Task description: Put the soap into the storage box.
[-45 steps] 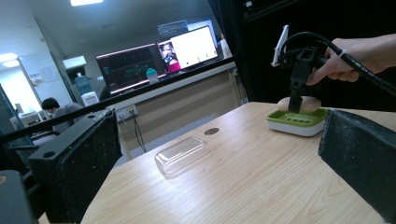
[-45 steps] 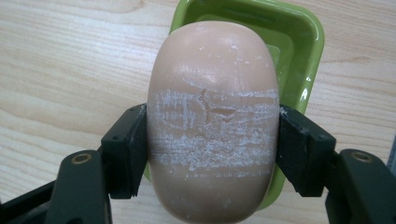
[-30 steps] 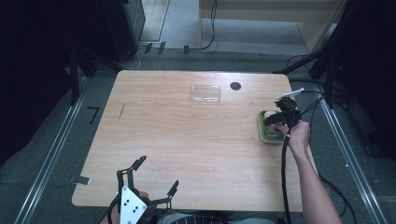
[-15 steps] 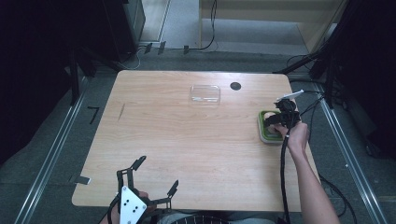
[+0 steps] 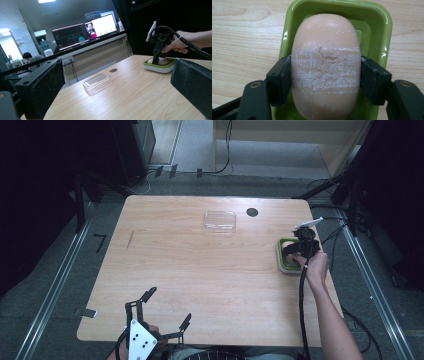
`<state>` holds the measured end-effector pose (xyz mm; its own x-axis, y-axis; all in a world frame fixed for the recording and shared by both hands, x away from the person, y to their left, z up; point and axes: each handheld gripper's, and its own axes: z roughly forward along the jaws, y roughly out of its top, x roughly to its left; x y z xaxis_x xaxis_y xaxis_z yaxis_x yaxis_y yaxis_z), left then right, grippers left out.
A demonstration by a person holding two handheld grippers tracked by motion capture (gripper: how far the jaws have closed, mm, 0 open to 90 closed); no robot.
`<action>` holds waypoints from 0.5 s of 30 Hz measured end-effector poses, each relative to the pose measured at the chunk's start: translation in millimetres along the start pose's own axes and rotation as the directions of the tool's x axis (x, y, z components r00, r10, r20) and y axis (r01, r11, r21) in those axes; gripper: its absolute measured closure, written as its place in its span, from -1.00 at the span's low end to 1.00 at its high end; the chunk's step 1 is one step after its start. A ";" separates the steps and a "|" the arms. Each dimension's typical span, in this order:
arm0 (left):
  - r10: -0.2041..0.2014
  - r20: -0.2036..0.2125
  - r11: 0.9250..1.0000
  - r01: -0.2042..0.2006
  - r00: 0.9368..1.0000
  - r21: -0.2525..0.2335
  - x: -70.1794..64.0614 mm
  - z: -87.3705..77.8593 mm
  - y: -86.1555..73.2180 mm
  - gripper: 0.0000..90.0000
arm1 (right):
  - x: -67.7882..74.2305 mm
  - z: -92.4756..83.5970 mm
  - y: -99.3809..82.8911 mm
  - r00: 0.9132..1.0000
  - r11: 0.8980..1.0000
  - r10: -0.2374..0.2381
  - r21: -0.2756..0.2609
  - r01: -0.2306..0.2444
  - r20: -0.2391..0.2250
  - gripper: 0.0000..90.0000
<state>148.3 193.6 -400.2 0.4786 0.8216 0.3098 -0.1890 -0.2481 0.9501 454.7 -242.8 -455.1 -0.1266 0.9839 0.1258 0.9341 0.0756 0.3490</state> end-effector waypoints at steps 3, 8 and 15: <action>-0.002 0.000 1.000 0.002 1.000 -0.001 -0.1 0.1 0.0 -1.00 | 0.2 0.1 0.1 1.000 1.000 0.000 0.000 0.000 0.001 -0.26; -0.001 -0.001 1.000 0.001 1.000 0.000 0.1 0.0 0.0 -1.00 | 0.5 0.2 0.3 1.000 1.000 -0.005 0.003 0.005 0.005 -0.26; 0.000 -0.001 1.000 0.000 1.000 0.001 0.0 0.0 -0.1 -1.00 | 0.5 0.3 0.5 1.000 1.000 -0.009 0.006 0.009 0.010 -0.26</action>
<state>148.3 193.6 -400.3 0.4776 0.8221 0.3099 -0.1880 -0.2489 0.9501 455.1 -242.2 -455.1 -0.1317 0.9848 0.1133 0.9348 0.0854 0.3447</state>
